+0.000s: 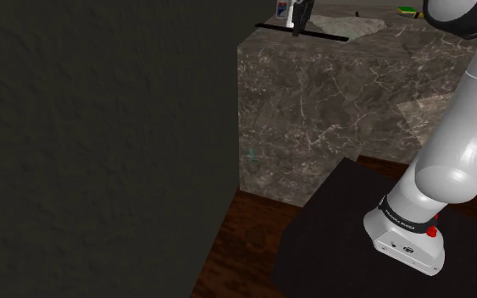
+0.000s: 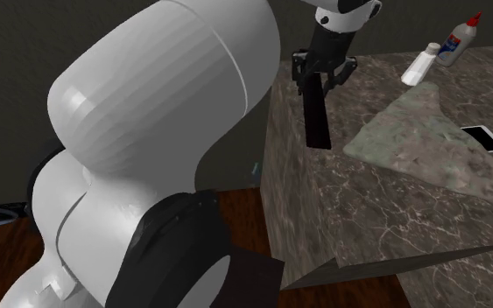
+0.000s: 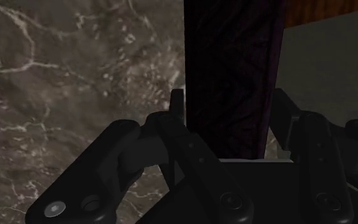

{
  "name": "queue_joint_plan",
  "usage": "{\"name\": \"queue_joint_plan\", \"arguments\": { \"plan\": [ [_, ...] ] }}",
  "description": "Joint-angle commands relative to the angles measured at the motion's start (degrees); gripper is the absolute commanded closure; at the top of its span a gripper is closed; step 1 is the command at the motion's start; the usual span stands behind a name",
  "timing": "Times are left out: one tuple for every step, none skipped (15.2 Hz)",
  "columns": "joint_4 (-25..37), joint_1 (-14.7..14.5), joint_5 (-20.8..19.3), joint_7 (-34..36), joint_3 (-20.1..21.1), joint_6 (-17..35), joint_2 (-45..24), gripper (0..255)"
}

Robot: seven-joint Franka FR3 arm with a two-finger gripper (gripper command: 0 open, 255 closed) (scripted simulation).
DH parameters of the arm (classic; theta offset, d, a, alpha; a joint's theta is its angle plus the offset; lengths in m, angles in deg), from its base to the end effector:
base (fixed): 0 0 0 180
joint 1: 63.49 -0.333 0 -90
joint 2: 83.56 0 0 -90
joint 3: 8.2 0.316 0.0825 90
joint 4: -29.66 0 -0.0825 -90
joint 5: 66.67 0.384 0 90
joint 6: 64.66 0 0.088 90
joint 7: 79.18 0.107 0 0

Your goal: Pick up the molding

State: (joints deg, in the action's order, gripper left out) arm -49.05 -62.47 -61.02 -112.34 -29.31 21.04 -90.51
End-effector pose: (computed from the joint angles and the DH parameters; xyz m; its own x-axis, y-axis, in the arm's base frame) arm 0.5492 -0.1950 0.6456 0.9789 0.2007 0.0373 0.2022 -0.9785 -0.0409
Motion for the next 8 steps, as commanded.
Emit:
{"name": "queue_joint_plan", "arguments": {
  "plan": [
    [2.63, 0.22, 0.31, -0.07, -0.09, -1.94, -0.77, 255],
    [3.99, 0.35, 0.49, -0.11, -0.15, -2.9, -1.2, 255],
    [5.4, 0.5, 0.68, -0.15, -0.2, -3.88, -1.66, 255],
    [6.85, 0.66, 0.88, -0.2, -0.26, -4.88, -2.16, 255],
    [8.37, 0.84, 1.11, -0.26, -0.32, -5.9, -2.68, 255],
    [9.94, 1.04, 1.35, -0.31, -0.38, -6.95, -3.25, 255],
    [10.19, 1.08, 1.39, -0.32, -0.39, -7.12, -3.34, 255],
    [10.18, 1.07, 1.39, -0.32, -0.38, -7.11, -3.33, 255]
  ]
}}
